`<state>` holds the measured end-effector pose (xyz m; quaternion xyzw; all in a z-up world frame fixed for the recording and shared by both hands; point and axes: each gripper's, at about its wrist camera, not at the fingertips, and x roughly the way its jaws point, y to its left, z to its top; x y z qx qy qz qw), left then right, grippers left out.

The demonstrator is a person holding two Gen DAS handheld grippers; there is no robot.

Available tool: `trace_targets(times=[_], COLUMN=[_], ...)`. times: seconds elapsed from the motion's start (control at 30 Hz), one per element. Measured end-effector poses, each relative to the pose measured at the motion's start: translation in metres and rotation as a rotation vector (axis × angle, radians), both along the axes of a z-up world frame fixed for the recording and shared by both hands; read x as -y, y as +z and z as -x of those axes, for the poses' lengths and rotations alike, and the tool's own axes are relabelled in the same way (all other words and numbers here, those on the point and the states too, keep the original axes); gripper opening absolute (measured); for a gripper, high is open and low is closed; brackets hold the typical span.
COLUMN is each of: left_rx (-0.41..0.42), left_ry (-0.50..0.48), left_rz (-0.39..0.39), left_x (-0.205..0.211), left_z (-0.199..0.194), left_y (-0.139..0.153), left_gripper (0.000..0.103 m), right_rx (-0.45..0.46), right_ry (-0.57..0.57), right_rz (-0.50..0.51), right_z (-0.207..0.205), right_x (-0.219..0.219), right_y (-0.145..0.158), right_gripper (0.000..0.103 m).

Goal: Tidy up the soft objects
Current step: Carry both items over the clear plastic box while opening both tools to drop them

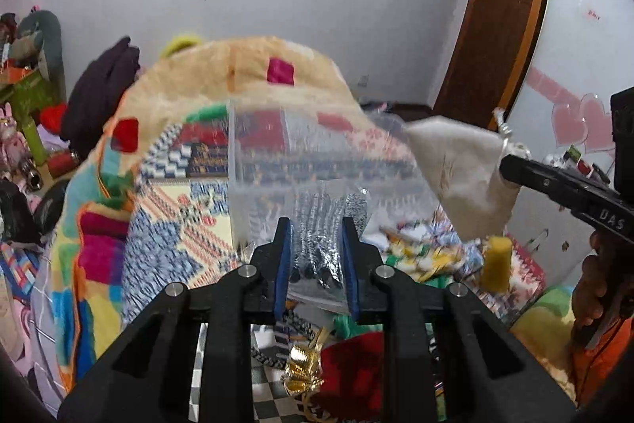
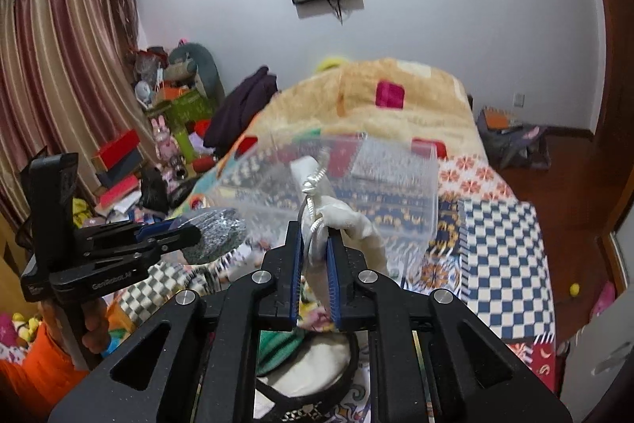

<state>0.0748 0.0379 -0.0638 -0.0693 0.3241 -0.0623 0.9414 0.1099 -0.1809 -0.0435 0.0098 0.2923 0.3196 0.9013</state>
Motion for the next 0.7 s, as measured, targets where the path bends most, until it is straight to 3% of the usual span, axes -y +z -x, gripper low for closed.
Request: trace_targets(times=[0.27,0.43,0.7], left_rx=[0.059,0.038,-0.011], left_ry=[0.046,0.062,0.067], left_rz=[0.022,0.029,-0.043], left_x=[-0.016,-0.02,-0.012], left_z=[-0.016,-0.04,-0.085], left_y=[0.032,0.032,0.016], left_gripper=[0.023,0.023,0.023], right_rx=[0.041,0.041,0.093], right_ry=[-0.001,0.011,-0.042], right_rz=[-0.025,-0.024,0.03], right_z=[-0.019,-0.031,-0.061], right_x=[-0.004,-0.011,-0.036], right_y=[0.016,0.019,0.022], right_gripper=[0.01,0.01,0.01])
